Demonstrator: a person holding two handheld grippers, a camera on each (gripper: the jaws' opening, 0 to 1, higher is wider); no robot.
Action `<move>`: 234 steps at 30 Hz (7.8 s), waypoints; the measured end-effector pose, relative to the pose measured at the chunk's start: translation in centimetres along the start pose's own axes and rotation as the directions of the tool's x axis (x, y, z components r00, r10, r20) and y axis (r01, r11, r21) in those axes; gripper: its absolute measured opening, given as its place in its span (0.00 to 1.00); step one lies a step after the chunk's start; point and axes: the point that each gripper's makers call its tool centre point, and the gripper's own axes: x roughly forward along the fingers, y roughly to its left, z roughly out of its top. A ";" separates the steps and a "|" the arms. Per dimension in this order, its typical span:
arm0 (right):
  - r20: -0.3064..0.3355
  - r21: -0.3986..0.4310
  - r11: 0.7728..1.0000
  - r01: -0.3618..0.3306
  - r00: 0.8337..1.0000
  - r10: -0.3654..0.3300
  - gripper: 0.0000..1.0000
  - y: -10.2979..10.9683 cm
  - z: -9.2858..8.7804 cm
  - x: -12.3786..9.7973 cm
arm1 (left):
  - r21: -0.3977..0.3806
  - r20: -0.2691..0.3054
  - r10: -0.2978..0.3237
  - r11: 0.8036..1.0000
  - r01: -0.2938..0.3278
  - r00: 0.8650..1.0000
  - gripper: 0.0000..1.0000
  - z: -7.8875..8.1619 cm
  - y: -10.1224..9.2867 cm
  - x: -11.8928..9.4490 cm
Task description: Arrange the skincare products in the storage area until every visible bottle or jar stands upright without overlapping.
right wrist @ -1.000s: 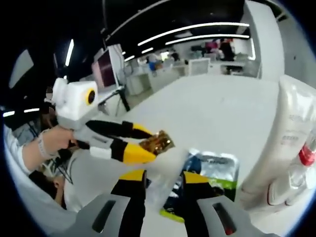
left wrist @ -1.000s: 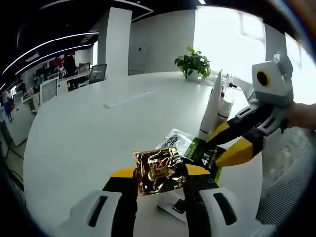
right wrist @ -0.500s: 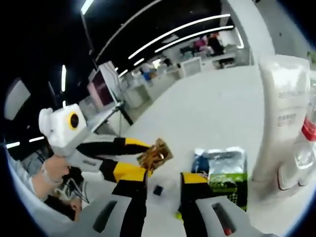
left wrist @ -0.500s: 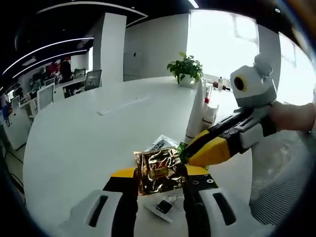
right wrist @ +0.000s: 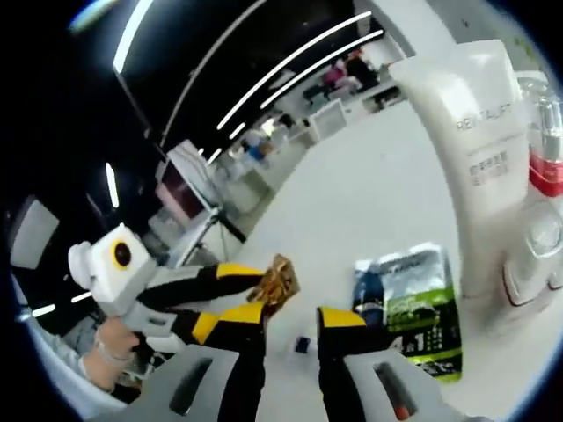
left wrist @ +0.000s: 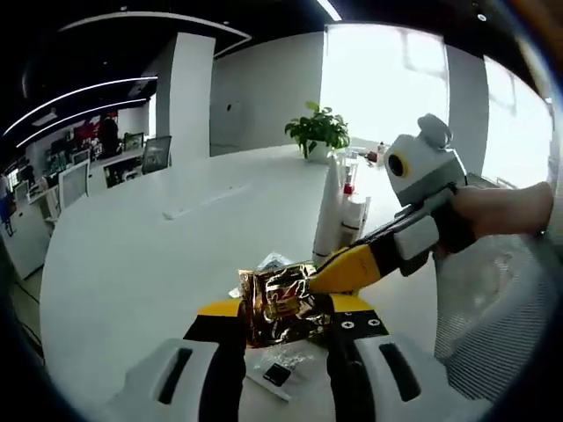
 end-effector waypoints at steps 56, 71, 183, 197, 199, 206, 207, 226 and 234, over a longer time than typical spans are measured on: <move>-0.036 -0.061 0.953 -0.298 0.955 0.296 0.00 4.8 1.4 -2.6 | -0.202 0.162 -0.180 0.956 0.211 0.970 0.12 1.9 0.4 -2.4; -0.077 -0.092 0.909 -0.406 0.913 0.400 0.00 5.9 1.2 -4.1 | -0.243 0.199 -0.357 0.884 0.399 0.913 0.07 2.6 -2.9 -2.9; -0.184 -0.540 0.841 -0.027 0.979 -0.086 0.00 -0.9 -2.6 3.1 | -0.526 -0.104 0.103 0.838 -0.143 0.989 0.00 -6.1 6.8 3.1; -0.150 -0.702 0.713 -0.002 0.978 -0.146 0.00 -2.1 -2.3 6.5 | -0.379 -0.197 0.162 0.897 -0.228 0.967 0.00 -7.3 7.8 3.3; -0.157 -0.712 0.702 -0.004 0.975 -0.154 0.00 -2.3 -2.6 7.1 | -0.352 -0.214 0.171 0.905 -0.240 0.962 0.00 -7.4 7.6 3.5; -0.187 -0.748 0.663 -0.019 0.965 -0.184 0.00 -2.8 -3.6 8.4 | -0.330 -0.229 0.184 0.909 -0.254 0.956 0.00 -7.8 7.8 3.7; -0.186 -0.754 0.657 -0.017 0.964 -0.188 0.00 -2.9 -3.7 8.5 | -0.320 -0.235 0.186 0.912 -0.257 0.954 0.00 -7.9 7.8 3.7; -0.154 -0.783 0.622 0.020 0.962 -0.224 0.00 -4.3 -3.4 10.7 | -0.261 -0.268 0.209 0.924 -0.280 0.941 0.00 -8.8 8.6 4.7; -0.155 -0.793 0.609 0.014 0.962 -0.224 0.00 -4.8 -2.9 11.2 | -0.238 -0.272 0.211 0.931 -0.278 0.939 0.00 -8.8 8.7 4.8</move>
